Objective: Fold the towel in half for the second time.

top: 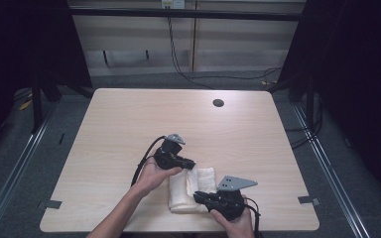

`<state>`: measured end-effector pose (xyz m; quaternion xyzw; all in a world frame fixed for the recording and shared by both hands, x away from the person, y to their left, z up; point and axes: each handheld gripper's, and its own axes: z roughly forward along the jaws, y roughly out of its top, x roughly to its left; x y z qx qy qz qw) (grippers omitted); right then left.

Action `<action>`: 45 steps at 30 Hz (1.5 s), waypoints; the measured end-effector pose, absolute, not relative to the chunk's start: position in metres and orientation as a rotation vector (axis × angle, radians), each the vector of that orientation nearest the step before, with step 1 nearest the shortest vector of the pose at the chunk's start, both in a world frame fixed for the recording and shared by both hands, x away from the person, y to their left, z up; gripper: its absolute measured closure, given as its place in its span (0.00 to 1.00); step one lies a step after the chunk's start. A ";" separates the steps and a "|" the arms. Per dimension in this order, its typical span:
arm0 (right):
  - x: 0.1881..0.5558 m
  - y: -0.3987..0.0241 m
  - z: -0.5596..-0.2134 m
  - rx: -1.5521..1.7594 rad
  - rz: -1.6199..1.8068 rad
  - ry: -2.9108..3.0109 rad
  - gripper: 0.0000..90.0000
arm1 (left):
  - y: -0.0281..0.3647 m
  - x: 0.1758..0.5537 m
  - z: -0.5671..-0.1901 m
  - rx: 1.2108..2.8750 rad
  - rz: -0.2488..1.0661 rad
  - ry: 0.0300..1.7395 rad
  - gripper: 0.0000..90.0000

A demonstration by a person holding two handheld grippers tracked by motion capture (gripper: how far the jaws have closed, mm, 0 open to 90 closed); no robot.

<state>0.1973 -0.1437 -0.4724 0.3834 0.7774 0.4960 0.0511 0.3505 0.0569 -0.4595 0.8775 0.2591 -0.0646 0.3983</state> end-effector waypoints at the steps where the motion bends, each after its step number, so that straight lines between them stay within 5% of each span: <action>1: 0.197 -0.144 -0.474 1.175 1.506 2.365 0.95 | 0.054 0.351 -0.463 2.213 -0.175 0.658 0.94; 27: 0.195 -0.150 -0.481 1.212 1.330 2.409 0.87 | 0.035 0.353 -0.479 2.225 -0.229 0.704 0.89; 34: 0.196 -0.153 -0.476 1.201 1.298 2.402 0.77 | 0.027 0.355 -0.477 2.210 -0.243 0.702 0.88; 37: 0.195 -0.150 -0.479 1.203 1.258 2.440 0.62 | 0.023 0.354 -0.478 2.216 -0.249 0.697 0.89; 40: 0.195 -0.151 -0.479 1.222 1.250 2.435 0.58 | 0.018 0.354 -0.478 2.214 -0.257 0.689 0.88; 44: 0.196 -0.152 -0.478 1.222 1.249 2.416 0.61 | 0.012 0.352 -0.477 2.219 -0.260 0.679 0.88; 45: 0.196 -0.153 -0.478 1.215 1.258 2.422 0.77 | 0.011 0.352 -0.477 2.214 -0.265 0.672 0.88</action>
